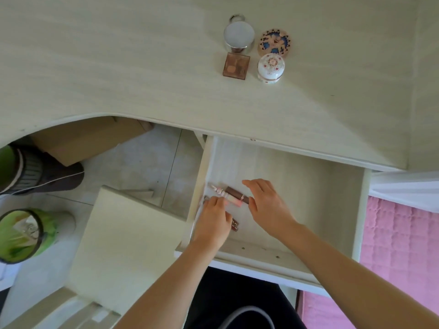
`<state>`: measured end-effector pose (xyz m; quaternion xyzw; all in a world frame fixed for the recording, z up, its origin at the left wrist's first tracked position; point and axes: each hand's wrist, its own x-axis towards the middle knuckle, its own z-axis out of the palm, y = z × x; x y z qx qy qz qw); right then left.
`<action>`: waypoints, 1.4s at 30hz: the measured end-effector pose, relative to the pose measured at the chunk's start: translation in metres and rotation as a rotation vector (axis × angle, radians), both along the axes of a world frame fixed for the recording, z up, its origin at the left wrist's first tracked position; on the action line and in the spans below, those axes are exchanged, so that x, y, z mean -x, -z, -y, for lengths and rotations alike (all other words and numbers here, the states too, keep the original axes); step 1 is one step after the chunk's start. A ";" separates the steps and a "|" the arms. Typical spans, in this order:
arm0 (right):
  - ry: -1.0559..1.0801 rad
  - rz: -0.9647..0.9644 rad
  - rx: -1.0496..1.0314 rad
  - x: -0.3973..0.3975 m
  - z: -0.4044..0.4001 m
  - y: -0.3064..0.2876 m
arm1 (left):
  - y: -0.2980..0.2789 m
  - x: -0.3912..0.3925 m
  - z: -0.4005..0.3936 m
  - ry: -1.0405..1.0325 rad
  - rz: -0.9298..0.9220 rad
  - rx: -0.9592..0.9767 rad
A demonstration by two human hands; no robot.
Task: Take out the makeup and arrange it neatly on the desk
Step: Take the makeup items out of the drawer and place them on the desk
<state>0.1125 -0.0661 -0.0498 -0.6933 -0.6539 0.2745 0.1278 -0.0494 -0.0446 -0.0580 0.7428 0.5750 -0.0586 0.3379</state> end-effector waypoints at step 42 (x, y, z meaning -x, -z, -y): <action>0.113 0.027 0.435 0.006 -0.028 0.083 | 0.079 -0.020 0.003 -1.310 0.260 0.663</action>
